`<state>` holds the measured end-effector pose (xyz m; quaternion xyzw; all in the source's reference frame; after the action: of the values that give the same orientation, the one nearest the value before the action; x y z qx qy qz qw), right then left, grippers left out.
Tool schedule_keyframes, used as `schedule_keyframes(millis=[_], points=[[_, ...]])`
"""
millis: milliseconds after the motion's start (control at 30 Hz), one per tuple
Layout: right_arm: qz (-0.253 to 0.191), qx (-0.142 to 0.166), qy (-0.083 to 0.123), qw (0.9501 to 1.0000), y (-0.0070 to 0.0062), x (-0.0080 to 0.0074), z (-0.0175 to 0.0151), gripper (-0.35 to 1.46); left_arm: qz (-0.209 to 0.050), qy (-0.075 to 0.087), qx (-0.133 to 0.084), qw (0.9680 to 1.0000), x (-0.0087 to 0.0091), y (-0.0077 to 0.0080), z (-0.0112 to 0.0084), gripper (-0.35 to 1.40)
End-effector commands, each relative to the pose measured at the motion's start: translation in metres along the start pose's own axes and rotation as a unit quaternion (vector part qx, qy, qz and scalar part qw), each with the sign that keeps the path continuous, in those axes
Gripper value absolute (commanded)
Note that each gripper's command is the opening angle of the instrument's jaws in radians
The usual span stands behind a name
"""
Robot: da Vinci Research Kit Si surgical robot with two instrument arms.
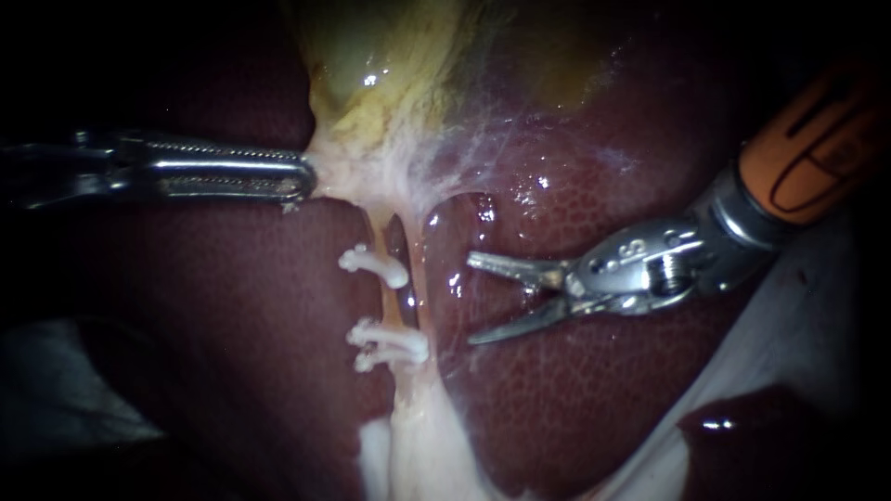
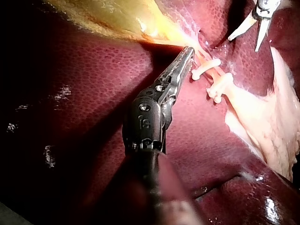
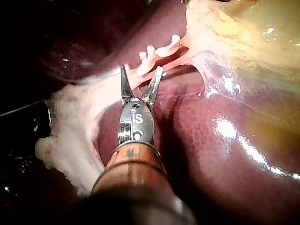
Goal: Go to the cutting position left tube
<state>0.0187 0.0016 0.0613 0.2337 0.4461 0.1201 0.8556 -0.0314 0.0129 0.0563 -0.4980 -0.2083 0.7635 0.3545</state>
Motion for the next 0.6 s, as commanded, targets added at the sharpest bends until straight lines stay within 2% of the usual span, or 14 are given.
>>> schedule_keyframes(millis=[33,333,600], points=[[0.004,0.002,0.0,1.0,-0.0001,-0.0002,0.0005,1.4,0.0,0.0,0.0,1.0,0.0,0.0,0.0,-0.35],[0.033,0.02,-0.007,0.9992,-0.0005,-0.0019,0.0046,1.42,0.0,0.0,0.0,1.0,-0.0001,0.0,0.0,-0.35],[0.049,0.028,-0.009,0.9984,0.0009,-0.0033,0.0067,1.42,0.0,0.0,0.0,1.0,-0.0001,0.0,0.0,-0.35]])
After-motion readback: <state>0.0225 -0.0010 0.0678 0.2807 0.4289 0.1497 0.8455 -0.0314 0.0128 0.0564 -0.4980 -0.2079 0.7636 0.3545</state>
